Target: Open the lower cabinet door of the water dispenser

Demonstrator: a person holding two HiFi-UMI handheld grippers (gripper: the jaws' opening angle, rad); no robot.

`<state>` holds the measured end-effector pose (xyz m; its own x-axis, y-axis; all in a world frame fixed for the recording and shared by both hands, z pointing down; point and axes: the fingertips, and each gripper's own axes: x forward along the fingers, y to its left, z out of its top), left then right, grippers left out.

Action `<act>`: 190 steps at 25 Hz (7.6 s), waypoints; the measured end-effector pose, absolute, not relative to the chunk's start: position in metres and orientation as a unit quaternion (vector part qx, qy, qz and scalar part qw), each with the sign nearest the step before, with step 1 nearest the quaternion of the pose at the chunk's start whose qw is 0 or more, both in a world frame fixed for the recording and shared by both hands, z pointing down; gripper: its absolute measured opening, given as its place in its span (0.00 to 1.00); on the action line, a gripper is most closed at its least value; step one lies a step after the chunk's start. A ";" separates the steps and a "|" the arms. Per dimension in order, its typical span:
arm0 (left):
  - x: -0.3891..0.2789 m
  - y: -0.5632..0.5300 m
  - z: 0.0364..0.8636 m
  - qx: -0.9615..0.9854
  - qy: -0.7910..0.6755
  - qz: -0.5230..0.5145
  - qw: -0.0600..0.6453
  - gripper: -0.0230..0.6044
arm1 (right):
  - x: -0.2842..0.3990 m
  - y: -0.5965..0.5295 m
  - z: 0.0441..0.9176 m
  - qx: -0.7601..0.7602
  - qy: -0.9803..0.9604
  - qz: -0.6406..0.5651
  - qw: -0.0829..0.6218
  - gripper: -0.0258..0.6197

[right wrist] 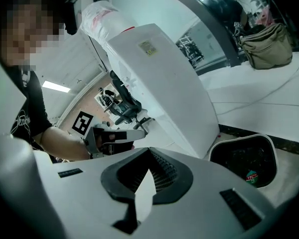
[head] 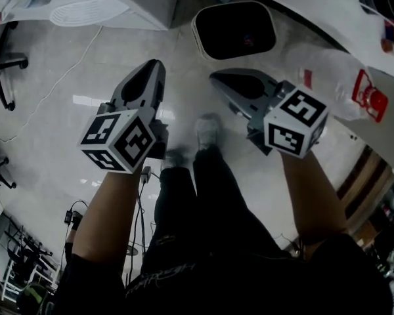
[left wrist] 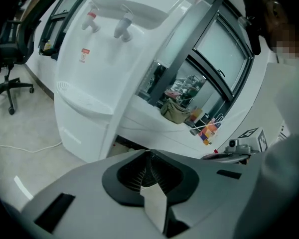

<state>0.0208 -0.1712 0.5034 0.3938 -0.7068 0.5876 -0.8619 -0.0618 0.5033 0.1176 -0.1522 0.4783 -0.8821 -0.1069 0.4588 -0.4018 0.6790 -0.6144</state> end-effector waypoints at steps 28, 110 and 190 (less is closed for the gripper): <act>-0.025 -0.265 0.613 0.646 -0.627 0.200 0.387 0.47 | 0.135 -0.181 0.526 0.138 -0.879 0.404 0.215 0.06; -0.058 -0.269 0.633 0.607 -0.665 0.259 0.349 0.32 | 0.182 -0.176 0.528 0.182 -0.860 0.430 0.206 0.06; -0.178 -0.089 0.638 0.712 -0.511 0.357 0.325 0.15 | -0.064 -0.031 0.523 0.077 -0.861 0.445 0.235 0.06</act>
<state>-0.1780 -0.0890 0.6379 0.2242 -0.4946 0.8397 -0.9587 -0.2668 0.0988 -0.0643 -0.0309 0.5228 -0.8781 0.0767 0.4722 -0.3409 0.5923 -0.7301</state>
